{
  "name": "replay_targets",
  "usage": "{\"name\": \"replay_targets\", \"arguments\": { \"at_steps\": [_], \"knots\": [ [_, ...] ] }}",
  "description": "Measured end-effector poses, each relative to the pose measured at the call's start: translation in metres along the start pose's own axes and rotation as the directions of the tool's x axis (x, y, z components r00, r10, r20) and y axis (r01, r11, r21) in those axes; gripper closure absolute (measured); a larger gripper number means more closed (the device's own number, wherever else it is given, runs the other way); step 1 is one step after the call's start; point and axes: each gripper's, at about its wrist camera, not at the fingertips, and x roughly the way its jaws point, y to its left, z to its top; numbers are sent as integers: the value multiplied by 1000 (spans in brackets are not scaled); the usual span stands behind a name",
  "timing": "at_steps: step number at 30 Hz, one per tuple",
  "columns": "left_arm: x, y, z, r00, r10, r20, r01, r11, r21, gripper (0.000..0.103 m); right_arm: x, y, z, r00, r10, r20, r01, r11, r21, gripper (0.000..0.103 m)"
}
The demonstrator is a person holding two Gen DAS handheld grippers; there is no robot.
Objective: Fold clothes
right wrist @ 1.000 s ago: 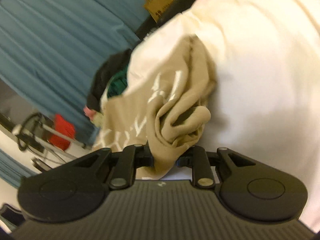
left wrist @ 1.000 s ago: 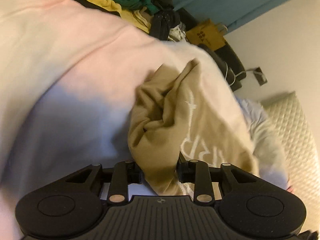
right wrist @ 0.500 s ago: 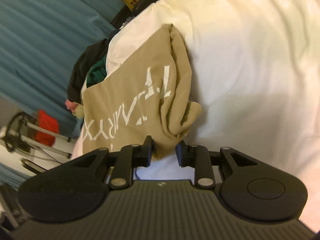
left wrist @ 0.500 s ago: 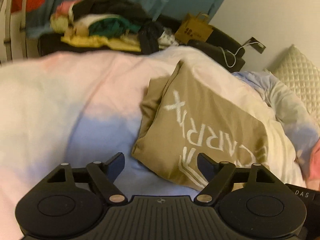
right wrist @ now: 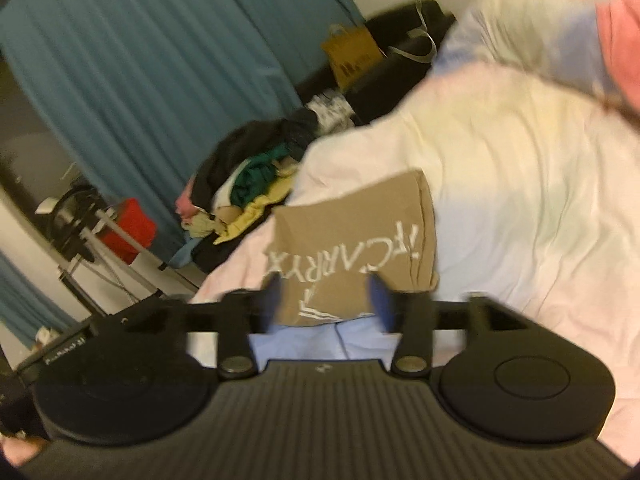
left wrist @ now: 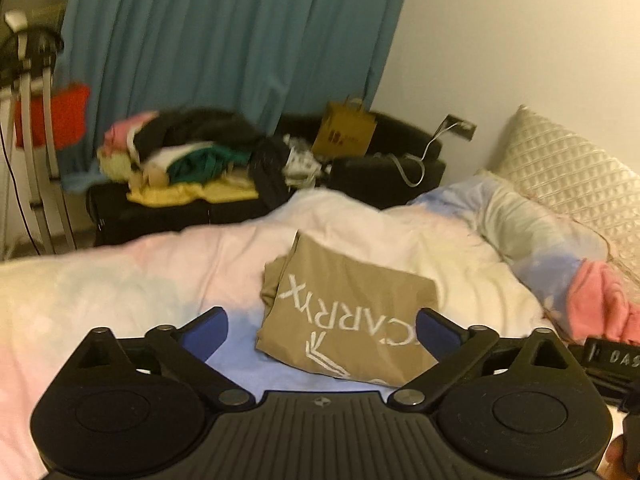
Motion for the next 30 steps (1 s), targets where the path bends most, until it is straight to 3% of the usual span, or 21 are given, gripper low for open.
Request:
{"name": "replay_targets", "arguments": {
  "at_steps": [1, 9, 16, 22, 30],
  "knots": [
    [-14, -5, 0, 1000, 4, 14, -4, 1000, 15, 0, -13, 6, -1, 1000, 5, 16, -5, 1000, -19, 21],
    [-125, -24, -12, 993, 18, 120, -27, 997, 69, 0, -95, 37, -23, 994, 34, 99, -19, 989, -149, 21],
    [-200, -27, -44, 974, 35, 222, -61, 992, 110, 0, -144, 51, -60, 982, 63, 179, -18, 970, -241, 21],
    [-229, -21, -79, 963, 50, 266, -85, 989, 120, 0, -160, 54, -93, 972, 75, 224, -5, 955, -298, 21],
    [-218, 3, -113, 965, 66, 256, -86, 994, 69, 0, -150, 52, -129, 946, 61, 317, 69, 921, -382, 21]
  ]
}}
